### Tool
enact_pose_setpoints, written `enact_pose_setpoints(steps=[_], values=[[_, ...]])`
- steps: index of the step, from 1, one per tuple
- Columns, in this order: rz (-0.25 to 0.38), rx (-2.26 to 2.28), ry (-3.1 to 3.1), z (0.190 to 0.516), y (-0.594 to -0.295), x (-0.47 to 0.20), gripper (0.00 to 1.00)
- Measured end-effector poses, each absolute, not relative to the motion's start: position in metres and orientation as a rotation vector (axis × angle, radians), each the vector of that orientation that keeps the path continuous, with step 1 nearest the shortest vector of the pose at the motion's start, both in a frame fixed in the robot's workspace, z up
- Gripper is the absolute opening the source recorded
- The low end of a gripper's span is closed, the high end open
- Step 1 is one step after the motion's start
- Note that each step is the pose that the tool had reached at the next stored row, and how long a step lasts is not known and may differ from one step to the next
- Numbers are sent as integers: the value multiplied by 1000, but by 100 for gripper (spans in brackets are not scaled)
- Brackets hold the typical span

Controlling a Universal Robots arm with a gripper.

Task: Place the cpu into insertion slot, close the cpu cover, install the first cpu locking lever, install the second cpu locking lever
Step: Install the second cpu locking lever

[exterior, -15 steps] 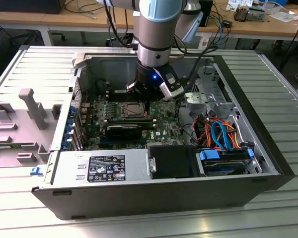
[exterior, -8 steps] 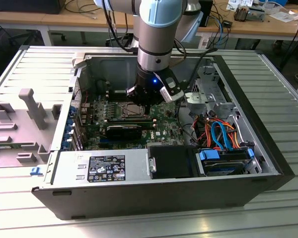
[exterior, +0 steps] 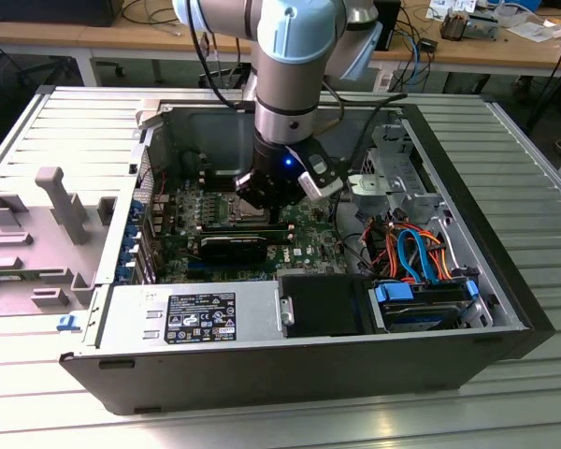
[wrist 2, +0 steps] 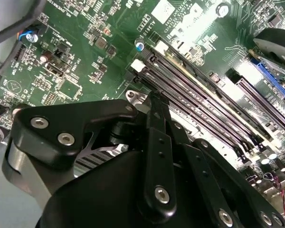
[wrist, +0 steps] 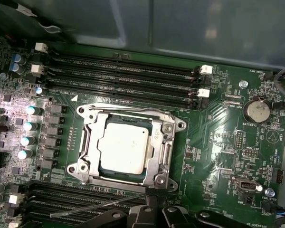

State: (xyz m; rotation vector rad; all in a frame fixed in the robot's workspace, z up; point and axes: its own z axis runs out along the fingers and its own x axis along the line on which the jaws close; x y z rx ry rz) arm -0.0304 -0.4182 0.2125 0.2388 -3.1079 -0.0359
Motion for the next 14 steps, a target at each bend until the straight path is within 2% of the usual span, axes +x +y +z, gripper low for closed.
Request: enact_pose_setpoints(steps=[14], values=[[-36,239,-3108,207,-421,-56,11]])
